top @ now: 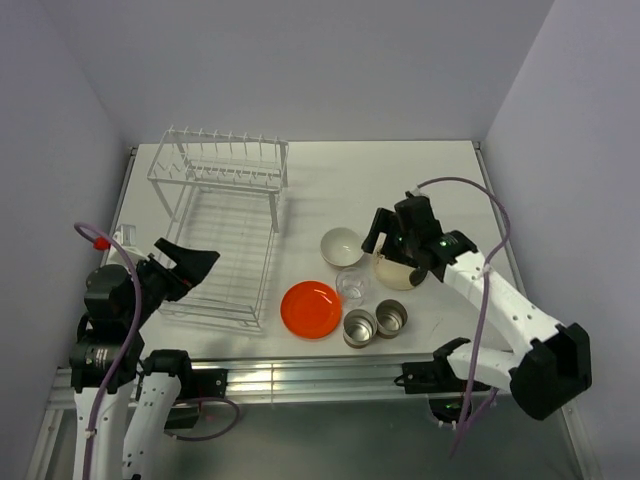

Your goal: Load the mixed dishes into the dish rack

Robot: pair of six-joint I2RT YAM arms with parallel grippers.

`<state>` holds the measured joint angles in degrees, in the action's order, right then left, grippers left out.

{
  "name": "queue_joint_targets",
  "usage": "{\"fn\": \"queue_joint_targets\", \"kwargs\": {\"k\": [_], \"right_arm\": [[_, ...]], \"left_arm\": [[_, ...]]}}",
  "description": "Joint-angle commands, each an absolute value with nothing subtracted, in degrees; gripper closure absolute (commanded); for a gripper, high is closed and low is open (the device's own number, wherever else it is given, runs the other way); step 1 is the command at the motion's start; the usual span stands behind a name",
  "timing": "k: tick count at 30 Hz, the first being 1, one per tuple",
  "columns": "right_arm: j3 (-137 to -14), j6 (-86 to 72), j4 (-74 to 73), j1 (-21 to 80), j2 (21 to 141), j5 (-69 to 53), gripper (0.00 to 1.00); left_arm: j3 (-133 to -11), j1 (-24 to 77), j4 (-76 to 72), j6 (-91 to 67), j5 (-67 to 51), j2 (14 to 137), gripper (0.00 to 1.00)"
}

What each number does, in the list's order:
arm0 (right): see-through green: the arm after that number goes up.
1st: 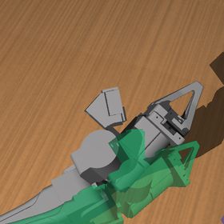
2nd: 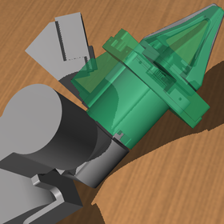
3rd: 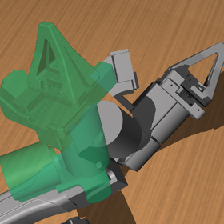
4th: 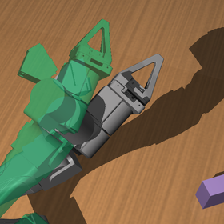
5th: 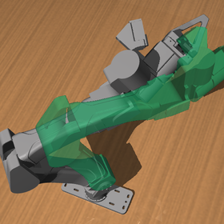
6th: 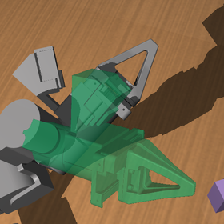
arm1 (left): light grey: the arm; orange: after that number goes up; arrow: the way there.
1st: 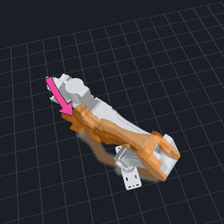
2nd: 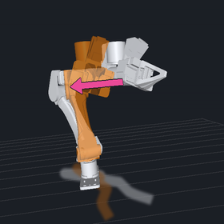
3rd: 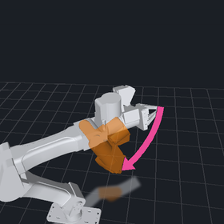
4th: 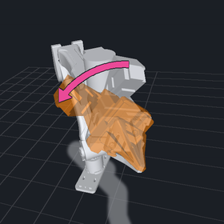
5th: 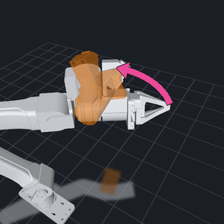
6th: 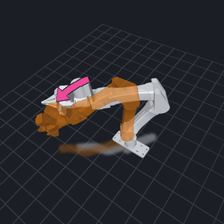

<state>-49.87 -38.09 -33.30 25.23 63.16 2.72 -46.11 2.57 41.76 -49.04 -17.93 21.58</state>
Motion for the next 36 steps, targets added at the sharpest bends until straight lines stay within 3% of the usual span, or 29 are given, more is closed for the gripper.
{"fn": "queue_joint_targets", "kwargs": {"k": [1, 12, 24, 32, 33, 34, 36], "right_arm": [[-55.9, -39.2, -27.3, 25.3, 69.5, 1.0, 0.08], [-61.3, -40.5, -23.9, 25.7, 86.6, 0.7, 0.13], [-62.6, -40.3, -20.8, 27.5, 96.0, 1.9, 0.29], [-64.1, -39.6, -20.2, 28.3, 98.3, 3.2, 0.58], [-64.1, -39.3, -20.2, 28.3, 98.3, 3.2, 0.65], [-64.3, -39.3, -20.1, 28.3, 98.3, 3.3, 0.82], [-64.9, -39.0, -20.4, 28.3, 98.3, 3.3, 1.0]], "left_arm": [[-46.8, 2.3, 40.7, -46.9, -17.1, 20.6, 0.07], [-44.1, 2.3, 35.7, -47.8, -20.7, 22.7, 0.1], [-46.0, 2.3, 36.8, -46.4, -21.0, 23.1, 0.11], [-45.7, 2.3, 37.3, -46.1, -21.4, 23.4, 0.11], [-45.6, 2.3, 37.2, -46.1, -21.6, 23.5, 0.11], [-45.4, 2.3, 37.2, -46.1, -21.8, 23.6, 0.11], [-45.2, 2.3, 36.6, -46.4, -22.5, 23.9, 0.11]]}}
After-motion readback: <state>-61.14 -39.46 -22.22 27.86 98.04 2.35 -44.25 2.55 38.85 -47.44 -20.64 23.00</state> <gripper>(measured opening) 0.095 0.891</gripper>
